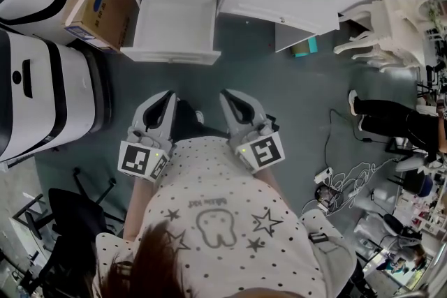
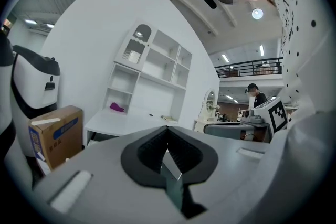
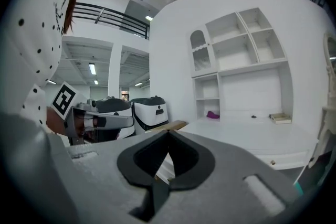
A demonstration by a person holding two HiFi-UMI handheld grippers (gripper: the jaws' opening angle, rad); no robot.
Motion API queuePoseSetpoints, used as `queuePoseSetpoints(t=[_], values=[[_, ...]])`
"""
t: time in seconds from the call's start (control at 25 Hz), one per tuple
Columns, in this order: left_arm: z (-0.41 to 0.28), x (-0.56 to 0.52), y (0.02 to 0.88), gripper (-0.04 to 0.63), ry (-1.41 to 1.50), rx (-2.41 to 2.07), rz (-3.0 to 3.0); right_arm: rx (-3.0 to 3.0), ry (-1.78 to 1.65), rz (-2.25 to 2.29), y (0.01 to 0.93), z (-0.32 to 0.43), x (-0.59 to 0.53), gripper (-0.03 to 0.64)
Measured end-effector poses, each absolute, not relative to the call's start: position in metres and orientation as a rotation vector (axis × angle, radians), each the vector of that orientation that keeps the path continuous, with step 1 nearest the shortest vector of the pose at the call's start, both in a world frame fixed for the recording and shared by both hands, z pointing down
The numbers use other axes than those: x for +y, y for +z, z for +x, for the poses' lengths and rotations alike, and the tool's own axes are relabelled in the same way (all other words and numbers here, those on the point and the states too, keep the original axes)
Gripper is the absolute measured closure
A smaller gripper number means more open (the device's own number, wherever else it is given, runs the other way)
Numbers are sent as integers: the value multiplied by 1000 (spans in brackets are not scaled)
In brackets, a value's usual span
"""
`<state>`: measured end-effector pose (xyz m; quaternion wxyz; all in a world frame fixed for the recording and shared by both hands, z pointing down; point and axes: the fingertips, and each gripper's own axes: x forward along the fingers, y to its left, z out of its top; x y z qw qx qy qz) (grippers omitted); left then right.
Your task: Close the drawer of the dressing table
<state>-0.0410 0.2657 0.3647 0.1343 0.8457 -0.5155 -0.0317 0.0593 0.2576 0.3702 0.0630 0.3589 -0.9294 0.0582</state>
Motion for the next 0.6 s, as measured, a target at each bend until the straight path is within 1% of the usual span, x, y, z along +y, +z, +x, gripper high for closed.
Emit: queuePoseSetpoints(t=[0.24,0.6], values=[[-52,240,369,600,-95,-1464,2439,-2766,162,1148,378,59,235,621],[-84,180,359,600,-92,-1453,2443,-2729,174,1233,364,37,175,621]])
